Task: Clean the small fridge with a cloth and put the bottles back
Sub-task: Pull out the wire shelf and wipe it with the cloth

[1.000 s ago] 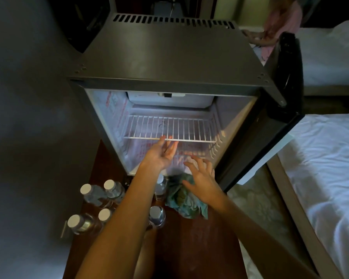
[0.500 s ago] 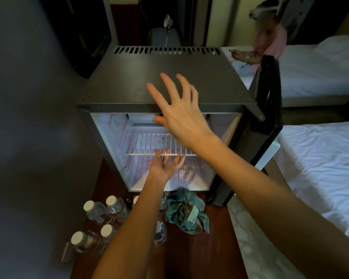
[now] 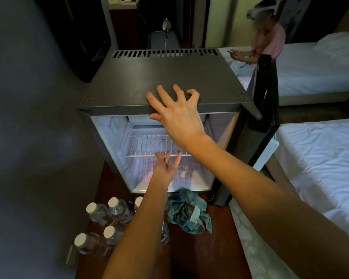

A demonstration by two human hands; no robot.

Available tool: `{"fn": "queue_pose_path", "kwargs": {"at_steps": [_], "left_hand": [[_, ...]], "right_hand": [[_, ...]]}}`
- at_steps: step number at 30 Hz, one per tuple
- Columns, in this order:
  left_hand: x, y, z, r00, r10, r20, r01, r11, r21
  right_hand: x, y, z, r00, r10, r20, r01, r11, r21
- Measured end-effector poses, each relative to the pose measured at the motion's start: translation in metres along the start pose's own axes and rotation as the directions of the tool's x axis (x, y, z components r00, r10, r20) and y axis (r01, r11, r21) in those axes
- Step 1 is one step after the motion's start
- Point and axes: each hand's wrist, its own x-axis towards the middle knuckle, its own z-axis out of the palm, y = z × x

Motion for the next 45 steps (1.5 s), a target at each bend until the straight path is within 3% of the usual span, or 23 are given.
{"fn": "queue_pose_path", "kwargs": {"at_steps": [7, 15, 20, 23, 28, 30, 32, 36, 38, 40, 43, 45], "left_hand": [[0.011, -0.004, -0.002, 0.999, 0.042, 0.007, -0.043, 0.996, 0.079], [0.013, -0.008, -0.002, 0.996, 0.089, -0.011, -0.089, 0.995, 0.051], [-0.030, -0.029, -0.027, 0.993, 0.117, -0.016, -0.118, 0.985, -0.124], [-0.052, -0.034, -0.048, 0.994, 0.100, -0.039, -0.105, 0.986, -0.132], [-0.101, -0.030, -0.049, 0.997, 0.075, -0.020, -0.076, 0.995, -0.062], [-0.118, -0.032, -0.049, 0.998, 0.062, 0.024, -0.063, 0.998, 0.024], [-0.138, -0.032, -0.048, 0.998, 0.048, 0.043, -0.052, 0.995, 0.084], [-0.190, -0.028, -0.043, 0.994, 0.009, 0.110, -0.030, 0.981, 0.192], [-0.214, -0.019, -0.044, 0.984, 0.011, 0.180, -0.055, 0.969, 0.243], [-0.229, -0.010, -0.050, 0.969, -0.001, 0.247, -0.078, 0.948, 0.308], [-0.243, 0.000, -0.055, 0.959, -0.016, 0.283, -0.114, 0.893, 0.435], [-0.244, 0.001, -0.059, 0.957, -0.021, 0.290, -0.135, 0.851, 0.507]], "right_hand": [[0.001, -0.003, 0.000, 0.999, 0.026, -0.026, -0.026, 1.000, 0.002], [0.004, -0.003, 0.000, 0.999, 0.028, -0.038, -0.028, 1.000, 0.003], [0.004, 0.000, 0.007, 0.999, 0.015, -0.049, -0.014, 1.000, 0.012], [0.007, -0.003, 0.006, 0.995, 0.030, -0.090, -0.027, 0.999, 0.032], [0.001, -0.002, -0.005, 0.998, 0.029, 0.050, -0.029, 1.000, 0.009], [0.000, -0.005, -0.011, 0.997, 0.030, 0.070, -0.035, 0.997, 0.067], [-0.001, -0.004, -0.022, 0.994, 0.056, 0.089, -0.077, 0.965, 0.251], [-0.068, 0.003, -0.043, 0.997, 0.073, 0.002, -0.056, 0.742, 0.668], [-0.124, 0.013, -0.037, 0.990, 0.046, 0.132, -0.130, 0.653, 0.746], [-0.170, 0.030, -0.025, 0.939, 0.075, 0.336, -0.321, 0.545, 0.774], [-0.212, 0.042, -0.012, 0.770, 0.015, 0.638, -0.633, 0.146, 0.760], [-0.231, 0.034, -0.010, 0.694, -0.067, 0.717, -0.719, -0.112, 0.686]]}}
